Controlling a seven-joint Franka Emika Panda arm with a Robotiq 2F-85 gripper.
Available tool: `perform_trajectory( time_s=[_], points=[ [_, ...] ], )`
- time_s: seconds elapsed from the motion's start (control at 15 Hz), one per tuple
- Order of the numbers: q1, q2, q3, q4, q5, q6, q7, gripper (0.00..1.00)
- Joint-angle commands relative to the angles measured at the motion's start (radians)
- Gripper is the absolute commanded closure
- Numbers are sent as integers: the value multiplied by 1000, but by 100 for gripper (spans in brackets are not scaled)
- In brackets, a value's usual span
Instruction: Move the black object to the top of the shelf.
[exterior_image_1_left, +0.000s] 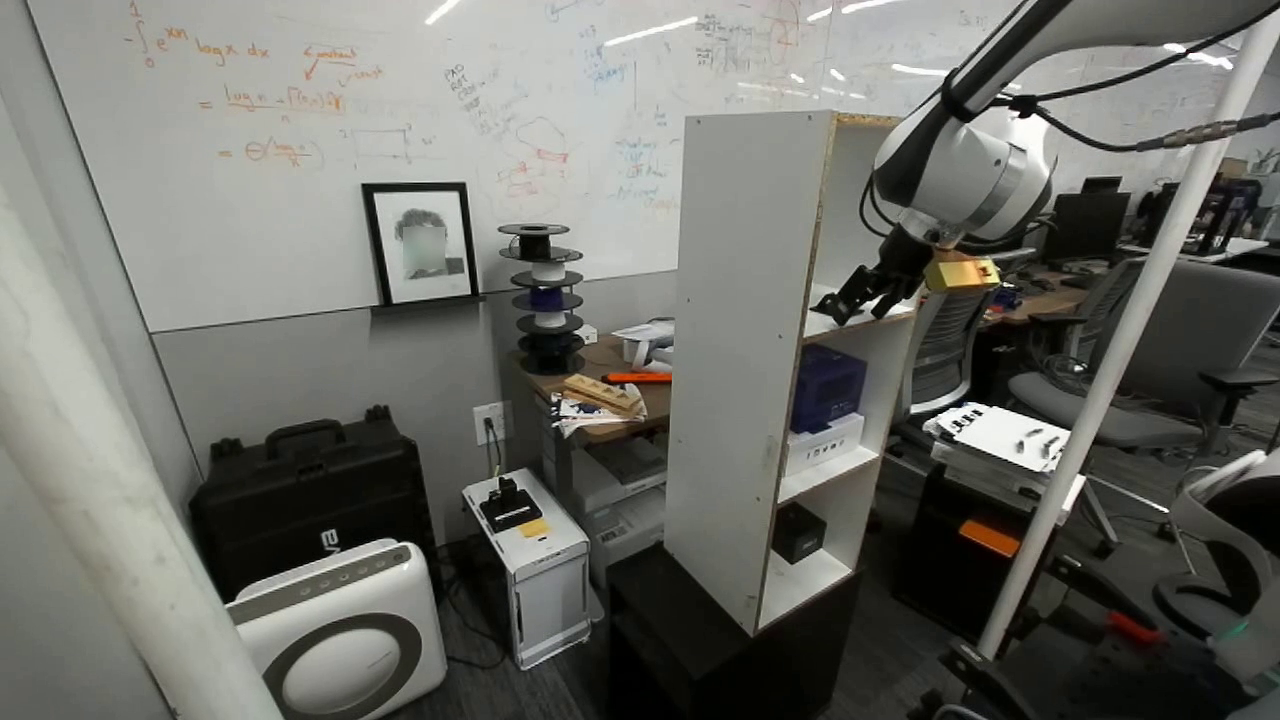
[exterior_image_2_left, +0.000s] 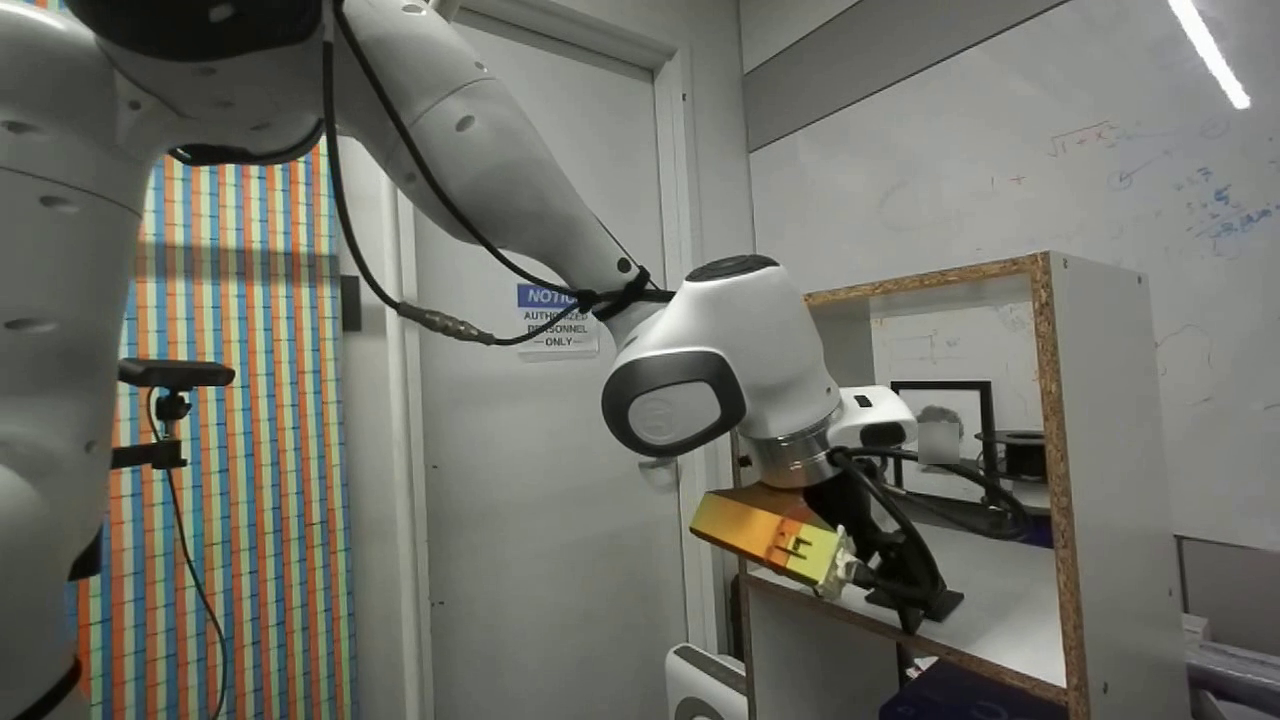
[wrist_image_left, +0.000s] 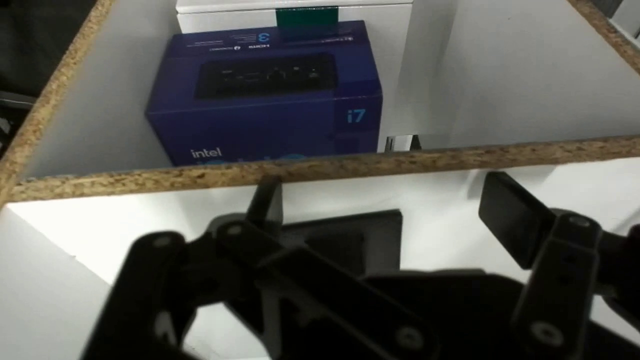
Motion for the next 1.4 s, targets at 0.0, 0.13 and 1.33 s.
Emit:
perform_trajectory(
  time_s=[0.0, 0.13, 1.33],
  points=[
    [-14, 65, 4, 76, 19, 37, -17, 0],
    [-17, 60, 2, 88, 11, 40, -13, 0],
    [-70, 181, 113, 272, 154, 37, -40, 42]
  ],
)
